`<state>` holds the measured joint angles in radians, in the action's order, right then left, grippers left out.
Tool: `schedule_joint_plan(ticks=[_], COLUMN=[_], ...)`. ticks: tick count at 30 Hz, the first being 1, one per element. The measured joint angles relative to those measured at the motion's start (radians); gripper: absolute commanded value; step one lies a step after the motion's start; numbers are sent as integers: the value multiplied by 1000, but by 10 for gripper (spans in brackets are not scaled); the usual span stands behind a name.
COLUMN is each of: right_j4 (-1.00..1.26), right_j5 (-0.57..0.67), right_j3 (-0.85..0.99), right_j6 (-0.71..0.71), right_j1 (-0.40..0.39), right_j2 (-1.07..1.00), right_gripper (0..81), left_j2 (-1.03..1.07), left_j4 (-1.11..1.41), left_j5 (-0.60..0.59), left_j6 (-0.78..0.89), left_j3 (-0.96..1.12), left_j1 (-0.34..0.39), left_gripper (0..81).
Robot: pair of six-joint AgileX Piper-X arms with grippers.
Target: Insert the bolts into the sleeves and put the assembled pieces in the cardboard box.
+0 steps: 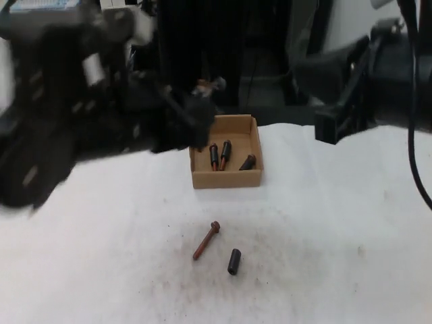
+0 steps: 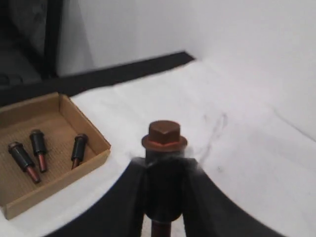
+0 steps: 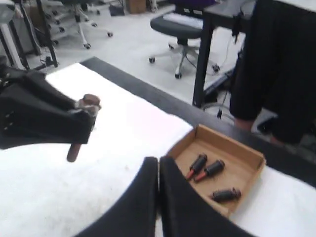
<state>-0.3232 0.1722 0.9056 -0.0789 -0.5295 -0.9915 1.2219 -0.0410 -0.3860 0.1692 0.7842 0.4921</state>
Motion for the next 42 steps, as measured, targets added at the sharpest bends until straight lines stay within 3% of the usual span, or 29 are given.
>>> schedule_joint_plan(ticks=[11, 19, 28, 36, 42], right_j4=[-267, -299, -325, -328, -328], right_j5=[-22, -23, -23, -23, -23], right_j3=[0, 0, 0, 0, 0], right_j6=[106, 107, 107, 107, 107], right_j1=[113, 171, 180, 180, 180], right_j2=[23, 43, 43, 43, 43], right_gripper=[6, 6, 6, 6, 6], left_j2=[745, 1038, 1124, 1124, 1124], left_j4=[-558, -740, -828, -828, -837], left_j5=[-65, -44, -48, -128, -140], left_j6=[0, 2, -49, -41, -12], left_j3=[759, 1194, 1279, 1294, 1295], left_j1=[-50, -61, -61, -61, -63], left_gripper=[2, 2, 25, 357, 316])
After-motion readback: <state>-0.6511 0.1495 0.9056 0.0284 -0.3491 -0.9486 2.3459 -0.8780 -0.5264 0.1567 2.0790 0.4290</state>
